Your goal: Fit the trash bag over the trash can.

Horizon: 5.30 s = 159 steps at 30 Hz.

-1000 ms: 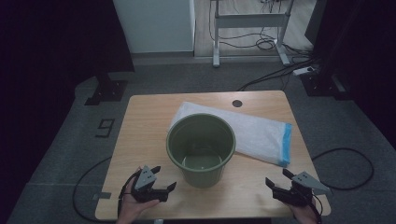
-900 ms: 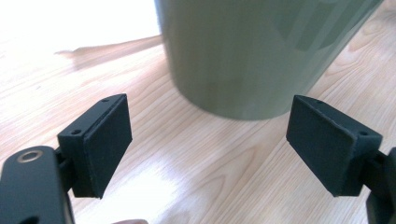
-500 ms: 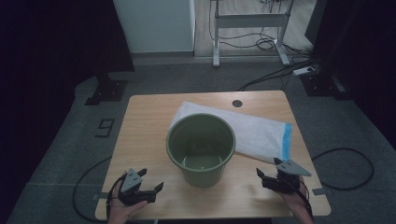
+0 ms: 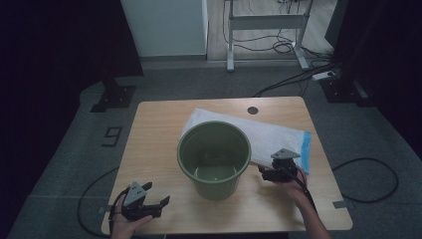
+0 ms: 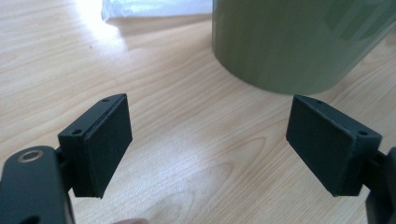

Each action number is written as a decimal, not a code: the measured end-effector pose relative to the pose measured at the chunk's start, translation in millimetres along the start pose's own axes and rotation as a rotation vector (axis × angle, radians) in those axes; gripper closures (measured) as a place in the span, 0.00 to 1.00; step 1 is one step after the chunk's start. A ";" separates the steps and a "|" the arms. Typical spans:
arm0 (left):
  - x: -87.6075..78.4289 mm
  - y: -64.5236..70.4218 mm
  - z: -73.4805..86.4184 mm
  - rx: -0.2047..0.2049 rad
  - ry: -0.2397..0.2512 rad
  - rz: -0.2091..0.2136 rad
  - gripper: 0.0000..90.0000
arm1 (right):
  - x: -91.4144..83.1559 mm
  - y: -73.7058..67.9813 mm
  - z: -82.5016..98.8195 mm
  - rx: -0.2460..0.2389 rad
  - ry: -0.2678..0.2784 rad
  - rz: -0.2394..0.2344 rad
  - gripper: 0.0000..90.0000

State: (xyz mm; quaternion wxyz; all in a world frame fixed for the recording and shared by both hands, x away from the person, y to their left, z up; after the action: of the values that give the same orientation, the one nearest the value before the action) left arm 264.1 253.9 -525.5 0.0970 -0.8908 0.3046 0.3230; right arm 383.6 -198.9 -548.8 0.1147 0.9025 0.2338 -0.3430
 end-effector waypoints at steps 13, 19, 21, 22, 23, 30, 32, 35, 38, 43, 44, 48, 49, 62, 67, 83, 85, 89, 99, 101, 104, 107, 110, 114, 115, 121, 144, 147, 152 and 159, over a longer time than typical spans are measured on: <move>-0.3 -3.9 2.9 -0.015 0.002 0.002 0.16 | 13.3 8.0 3.6 0.070 -0.025 -0.008 0.45; -3.9 -2.8 0.8 0.007 0.029 -0.065 0.18 | 18.7 10.2 8.1 0.087 -0.043 0.005 0.48; -7.3 -0.2 -3.6 0.012 0.055 -0.064 0.18 | 21.3 10.1 9.4 0.075 -0.057 0.019 0.50; -8.0 0.9 -4.8 0.013 0.058 -0.060 0.18 | 21.8 10.3 9.9 0.079 -0.054 0.017 0.52; -8.1 1.7 -5.3 0.018 0.054 -0.059 0.18 | 22.0 10.7 10.4 0.088 -0.046 0.018 0.54; -3.7 1.9 -2.2 0.014 0.032 -0.052 0.18 | 17.5 18.4 16.9 0.128 -0.013 0.034 0.93; -3.8 1.1 -1.6 0.014 0.030 -0.051 0.18 | 15.3 20.7 18.2 0.132 -0.021 0.034 0.97; -4.6 -0.7 -0.9 0.002 0.034 -0.049 0.18 | 6.7 22.8 22.1 0.114 -0.014 0.050 0.98; -5.5 -2.1 0.2 -0.003 0.034 -0.049 0.18 | -7.2 23.7 28.1 0.103 -0.006 0.056 0.98; -5.3 -4.4 1.7 -0.020 0.035 -0.048 0.18 | -40.4 26.0 50.8 0.133 0.012 0.051 0.98; -5.2 -4.1 1.5 -0.019 0.034 -0.046 0.18 | -44.7 25.9 54.9 0.134 0.011 0.049 0.98; -4.8 -3.5 1.0 -0.016 0.032 -0.046 0.18 | -66.5 26.9 78.6 0.137 0.005 0.046 0.98; -3.6 -3.2 1.1 -0.015 0.028 -0.044 0.18 | -69.5 27.0 82.3 0.138 0.002 0.044 0.98; 1.6 -3.5 5.0 -0.017 0.004 -0.046 0.18 | -85.8 35.9 104.9 0.145 -0.064 0.052 0.80; 2.3 -4.0 5.3 -0.020 0.005 -0.044 0.18 | -82.3 18.6 80.2 0.118 -0.032 0.088 0.43; 0.6 -8.9 7.1 -0.033 0.015 -0.041 0.18 | 4.8 -34.4 9.1 0.039 -0.036 -0.010 0.34; 0.2 -9.8 7.6 -0.035 0.015 -0.042 0.18 | 10.2 -33.9 10.7 0.036 -0.056 -0.001 0.38; 0.8 -10.6 7.4 -0.038 0.016 -0.041 0.18 | 13.0 -26.8 15.9 0.072 -0.057 0.000 0.48; 2.9 -7.7 7.3 -0.024 0.002 -0.045 0.18 | 7.1 -12.7 14.9 0.107 0.021 0.015 0.98; 3.6 -8.3 7.5 -0.026 0.001 -0.048 0.18 | 1.5 -8.5 13.5 0.143 0.068 0.007 0.99; 4.1 -8.5 7.6 -0.027 0.000 -0.050 0.18 | -6.7 -4.2 10.9 0.158 0.115 0.010 0.99; 3.8 -7.6 7.1 -0.027 0.001 -0.053 0.18 | -25.0 2.4 2.5 0.173 0.187 0.012 0.99; 3.2 -7.2 6.9 -0.027 0.004 -0.055 0.18 | -35.9 4.8 -3.3 0.183 0.225 0.003 0.99; 3.2 -7.3 7.2 -0.027 0.003 -0.056 0.18 | -50.2 9.6 -11.3 0.201 0.280 0.011 0.99; 3.2 -7.7 7.3 -0.028 0.004 -0.057 0.18 | -52.7 10.8 -12.8 0.205 0.291 0.013 0.99; 2.6 -9.1 7.6 -0.033 0.007 -0.060 0.18 | -74.0 19.0 -24.2 0.251 0.363 0.014 0.99; 3.3 -9.4 8.2 -0.041 0.008 -0.057 0.18 | -174.7 24.3 -78.1 0.247 0.592 -0.001 0.99; 3.6 -9.4 8.6 -0.043 0.007 -0.056 0.18 | -187.5 22.5 -85.0 0.241 0.619 -0.006 0.99; 3.7 -9.6 8.9 -0.044 0.007 -0.054 0.18 | -203.7 16.2 -94.2 0.214 0.647 -0.017 0.99; 4.9 -9.2 9.0 -0.046 0.007 -0.051 0.18 | -226.4 8.6 -105.0 0.183 0.702 -0.034 0.99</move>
State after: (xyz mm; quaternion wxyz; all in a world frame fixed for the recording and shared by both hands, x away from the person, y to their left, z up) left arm 267.9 262.2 -535.8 0.0839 -0.9014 0.2744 0.3244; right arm 298.8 -245.5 -318.5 -0.0595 0.9678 0.2424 -0.0335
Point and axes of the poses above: each handheld gripper's, and its own axes: x roughly forward along the jaws, z roughly out of its underside, y roughly to its right, the point moved 3 cm from there along x, roughly forward along the jaws, and after that the axes turned 4 degrees about -y, right-handed, at the moved point
